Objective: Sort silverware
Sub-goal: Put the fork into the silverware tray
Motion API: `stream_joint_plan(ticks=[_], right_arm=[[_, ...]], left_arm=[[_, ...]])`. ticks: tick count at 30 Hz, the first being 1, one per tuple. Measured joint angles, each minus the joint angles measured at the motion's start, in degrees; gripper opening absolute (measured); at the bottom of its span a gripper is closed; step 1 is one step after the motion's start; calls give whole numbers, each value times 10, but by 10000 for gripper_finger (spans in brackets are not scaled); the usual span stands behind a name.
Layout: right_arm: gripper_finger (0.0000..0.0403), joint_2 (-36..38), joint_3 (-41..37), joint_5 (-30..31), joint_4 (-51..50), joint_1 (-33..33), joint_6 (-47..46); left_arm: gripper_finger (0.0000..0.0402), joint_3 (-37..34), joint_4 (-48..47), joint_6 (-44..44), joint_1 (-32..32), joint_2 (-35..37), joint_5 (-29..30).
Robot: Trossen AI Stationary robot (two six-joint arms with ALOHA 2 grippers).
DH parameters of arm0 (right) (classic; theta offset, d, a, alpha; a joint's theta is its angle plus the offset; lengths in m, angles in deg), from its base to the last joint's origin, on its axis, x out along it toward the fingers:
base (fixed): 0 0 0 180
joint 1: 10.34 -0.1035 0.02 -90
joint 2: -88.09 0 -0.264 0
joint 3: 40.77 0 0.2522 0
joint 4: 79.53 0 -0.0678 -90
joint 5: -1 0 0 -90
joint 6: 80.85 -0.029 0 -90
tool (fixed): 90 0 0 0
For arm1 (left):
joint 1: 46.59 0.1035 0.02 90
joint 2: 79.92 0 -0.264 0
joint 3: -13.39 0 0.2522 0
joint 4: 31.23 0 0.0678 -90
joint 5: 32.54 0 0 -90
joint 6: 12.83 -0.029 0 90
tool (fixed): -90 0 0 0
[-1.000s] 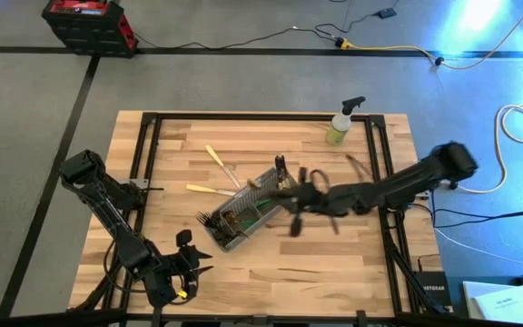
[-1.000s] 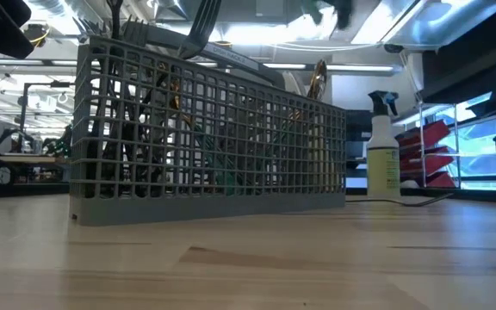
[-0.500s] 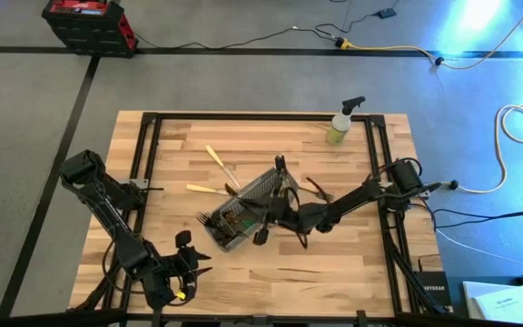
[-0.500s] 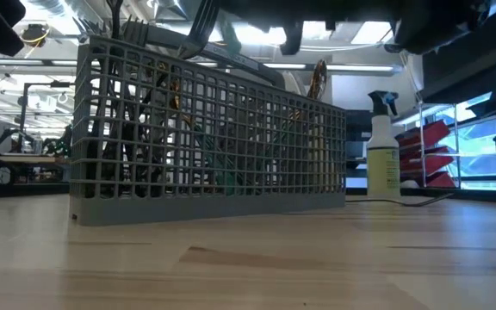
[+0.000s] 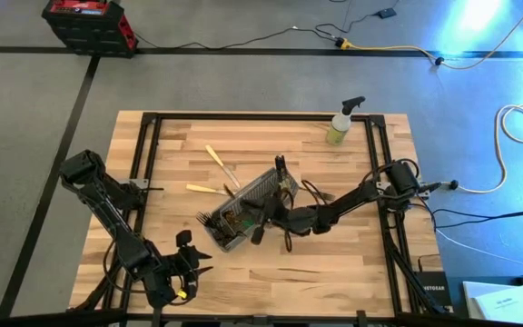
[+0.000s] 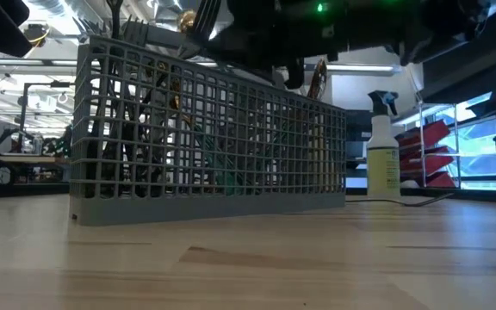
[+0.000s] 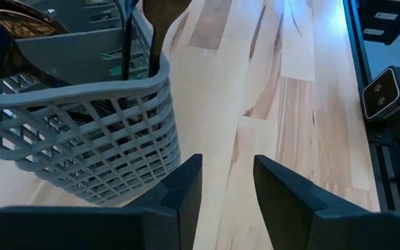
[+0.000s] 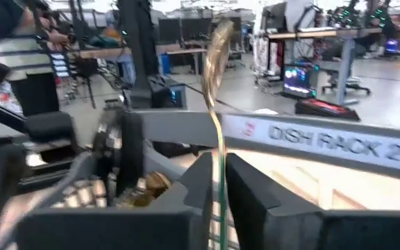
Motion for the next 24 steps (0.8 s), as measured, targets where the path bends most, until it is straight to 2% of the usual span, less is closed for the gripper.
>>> stream_joint_plan(ticks=[9, 12, 14, 17, 19, 20, 22, 24], right_arm=[[173, 5, 14, -74, 11, -17, 12], [206, 41, 19, -81, -6, -38, 90], [218, 83, 20, -59, -36, -54, 183], [224, 149, 21, 35, -105, -81, 277], [225, 197, 21, 101, -182, -97, 279], [225, 224, 21, 113, -240, -102, 266], [225, 275, 21, 123, -394, -106, 185], [225, 316, 21, 117, -568, -106, 64]], left_arm=[[115, 0, 0, -1, -1, 0, 0], [115, 0, 0, 0, -1, 0, 0], [115, 0, 0, 0, -1, 0, 0], [115, 0, 0, -2, -1, 0, 0], [115, 0, 0, -2, 0, 0, 0], [115, 0, 0, -2, 0, 0, 0], [115, 0, 0, -2, 0, 0, 0], [115, 0, 0, -2, 0, 0, 0]])
